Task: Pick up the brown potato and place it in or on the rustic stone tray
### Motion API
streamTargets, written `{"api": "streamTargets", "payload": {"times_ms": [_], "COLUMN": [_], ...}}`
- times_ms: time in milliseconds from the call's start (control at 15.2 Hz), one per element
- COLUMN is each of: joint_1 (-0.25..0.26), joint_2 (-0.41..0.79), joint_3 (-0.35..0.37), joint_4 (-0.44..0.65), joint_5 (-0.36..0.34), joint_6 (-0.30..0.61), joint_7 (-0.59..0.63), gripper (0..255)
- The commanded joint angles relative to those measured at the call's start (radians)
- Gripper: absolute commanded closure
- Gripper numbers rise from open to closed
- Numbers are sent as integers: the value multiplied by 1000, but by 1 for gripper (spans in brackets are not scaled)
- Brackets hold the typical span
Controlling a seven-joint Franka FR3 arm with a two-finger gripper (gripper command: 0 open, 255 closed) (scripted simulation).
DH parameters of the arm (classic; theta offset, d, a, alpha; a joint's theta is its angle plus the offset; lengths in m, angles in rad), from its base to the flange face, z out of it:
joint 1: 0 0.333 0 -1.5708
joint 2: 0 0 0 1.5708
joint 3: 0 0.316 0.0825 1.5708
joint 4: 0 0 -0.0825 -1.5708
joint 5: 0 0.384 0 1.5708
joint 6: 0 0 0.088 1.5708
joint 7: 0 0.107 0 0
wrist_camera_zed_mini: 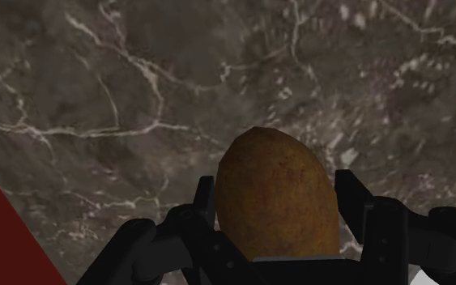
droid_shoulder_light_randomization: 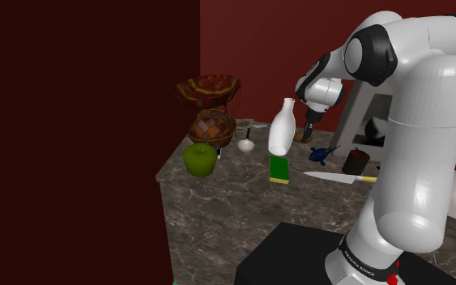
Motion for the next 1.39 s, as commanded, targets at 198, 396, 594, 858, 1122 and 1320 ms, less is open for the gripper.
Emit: {"api": "streamTargets", "payload": {"times_ms": [198, 396, 594, 858, 1122, 1320], "joint_1": [0, 8, 32, 60, 83, 96], "joint_2": [0, -12, -48, -97, -146, -182], "joint_3": [0, -9, -34, -62, -83, -92], "joint_4": [0, 3, 13, 31, 52, 71], "joint_5": [0, -16, -62, -125, -185, -228], "joint_6": [0, -8, -35, -72, -112, -144], "joint_7": [0, 11, 45, 91, 136, 168], "gripper": [255, 255, 255, 255, 255, 255]}}
